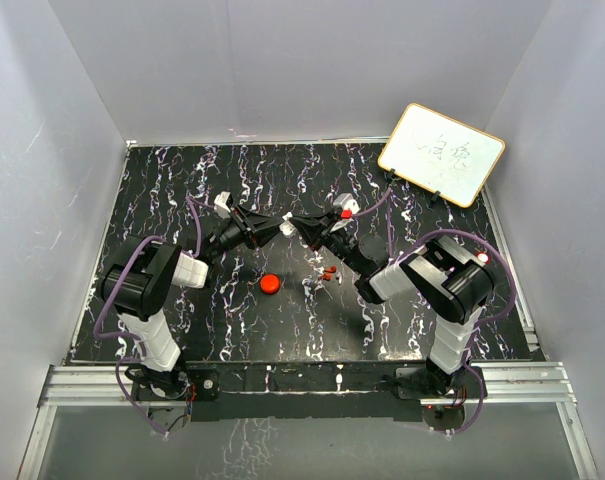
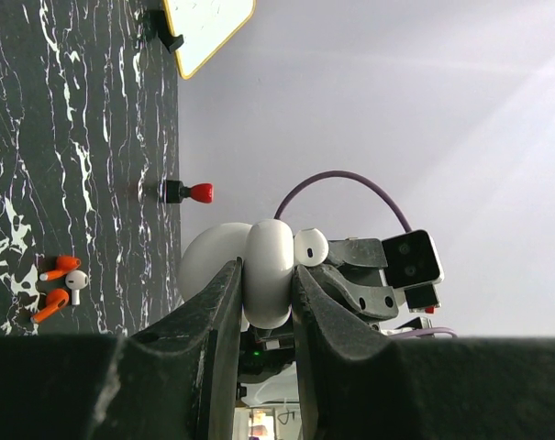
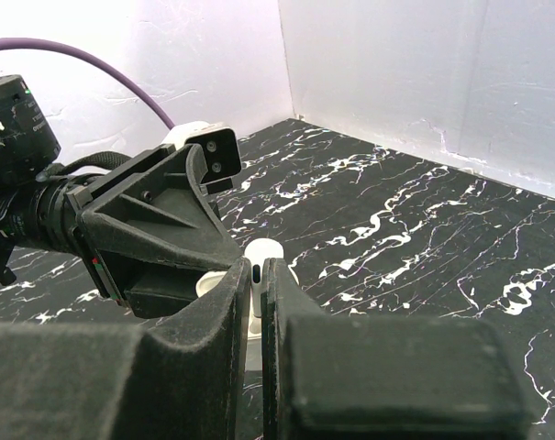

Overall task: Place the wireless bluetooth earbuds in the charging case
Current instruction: Place the earbud in the charging case.

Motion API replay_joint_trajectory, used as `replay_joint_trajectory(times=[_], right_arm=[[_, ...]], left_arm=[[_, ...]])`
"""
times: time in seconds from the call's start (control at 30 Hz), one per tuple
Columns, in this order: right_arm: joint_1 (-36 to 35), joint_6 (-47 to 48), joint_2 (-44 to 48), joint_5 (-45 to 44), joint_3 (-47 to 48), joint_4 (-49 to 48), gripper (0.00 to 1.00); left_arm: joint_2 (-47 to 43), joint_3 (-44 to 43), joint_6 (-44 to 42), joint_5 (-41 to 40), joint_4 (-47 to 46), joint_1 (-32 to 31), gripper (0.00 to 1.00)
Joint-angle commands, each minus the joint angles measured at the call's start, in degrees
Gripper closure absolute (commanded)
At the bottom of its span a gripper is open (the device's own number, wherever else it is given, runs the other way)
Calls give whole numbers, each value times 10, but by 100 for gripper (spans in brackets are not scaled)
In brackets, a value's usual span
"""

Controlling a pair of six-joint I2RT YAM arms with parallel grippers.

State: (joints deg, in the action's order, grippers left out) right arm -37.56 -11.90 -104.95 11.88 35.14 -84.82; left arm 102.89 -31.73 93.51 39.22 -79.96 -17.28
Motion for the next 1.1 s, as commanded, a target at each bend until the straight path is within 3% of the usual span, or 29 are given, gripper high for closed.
replay_joint_trajectory(times=[0.0, 1.07], right_arm=[[-3, 16, 9, -5, 0, -194, 100], [-3, 22, 19, -8, -17, -194, 100]], left_arm=[[3, -17, 28, 7, -142, -2, 100], [-1, -28, 42, 4, -151, -2, 100]])
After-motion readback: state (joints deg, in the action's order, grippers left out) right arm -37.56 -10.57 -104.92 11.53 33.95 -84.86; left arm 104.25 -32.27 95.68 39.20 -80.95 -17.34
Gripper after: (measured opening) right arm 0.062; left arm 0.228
